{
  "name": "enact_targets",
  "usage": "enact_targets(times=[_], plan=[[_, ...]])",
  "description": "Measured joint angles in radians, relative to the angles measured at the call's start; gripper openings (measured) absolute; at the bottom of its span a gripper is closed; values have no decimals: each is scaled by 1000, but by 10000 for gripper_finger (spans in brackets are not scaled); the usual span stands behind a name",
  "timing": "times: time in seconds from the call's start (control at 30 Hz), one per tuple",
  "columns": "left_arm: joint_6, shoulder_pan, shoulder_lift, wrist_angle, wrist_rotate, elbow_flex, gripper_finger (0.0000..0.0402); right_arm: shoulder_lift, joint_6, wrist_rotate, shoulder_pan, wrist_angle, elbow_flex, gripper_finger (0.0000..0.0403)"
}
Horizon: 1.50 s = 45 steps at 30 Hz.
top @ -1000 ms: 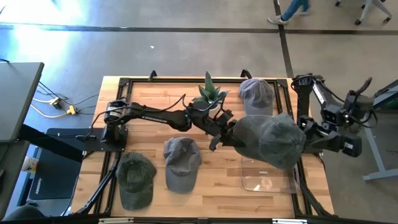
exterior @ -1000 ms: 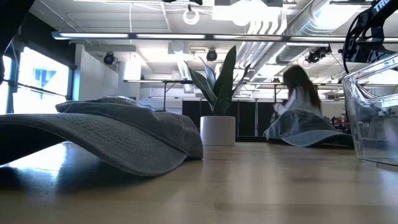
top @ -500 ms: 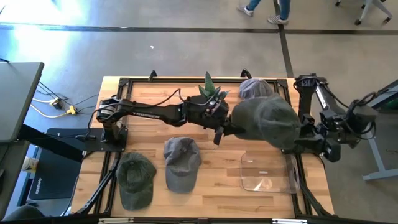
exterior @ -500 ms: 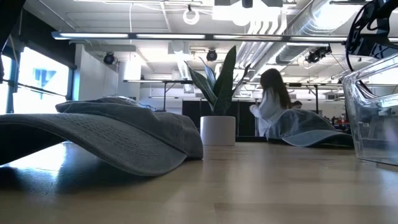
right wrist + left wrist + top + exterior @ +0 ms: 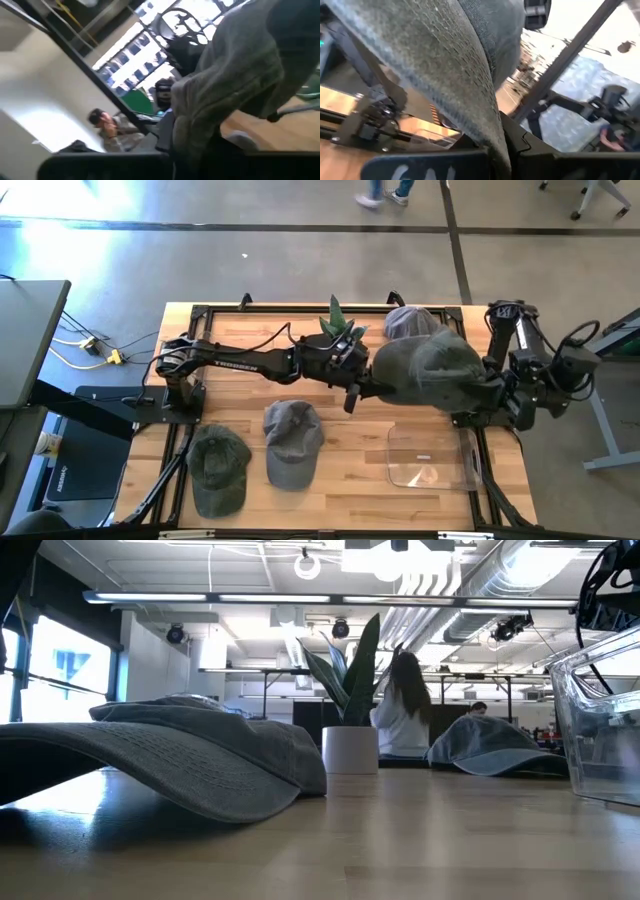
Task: Pick & Place hat
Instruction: Put the right black cap into the right transparent bin
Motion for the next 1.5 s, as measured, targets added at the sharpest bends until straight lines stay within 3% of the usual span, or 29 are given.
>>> enact_targets(times=[0.13, 0.23, 0.4, 0.6, 0.83, 1.13, 1.33, 1.5], plan=[[0, -5, 0, 6, 46, 0, 16, 29, -27, -25, -7, 156, 0, 12], [5, -7, 1, -3, 95, 0, 57, 57, -15, -3, 21, 241, 0, 8], [35, -7, 2, -164, 131, 0, 144, 109, 144, 113, 92, 301, 0, 6], [113, -6, 3, -405, 126, 0, 203, 172, 395, 114, 106, 316, 0, 5], [140, -7, 3, -469, 146, 0, 192, 269, 585, 114, 53, 316, 0, 3], [168, -23, 3, -471, 247, 0, 157, 415, 658, 114, -47, 333, 0, 3], [170, -57, 3, -475, 323, 0, 142, 553, 670, 113, -81, 477, 0, 3], [187, -95, 3, -480, 355, 0, 132, 677, 657, 114, -80, 723, 0, 3]])
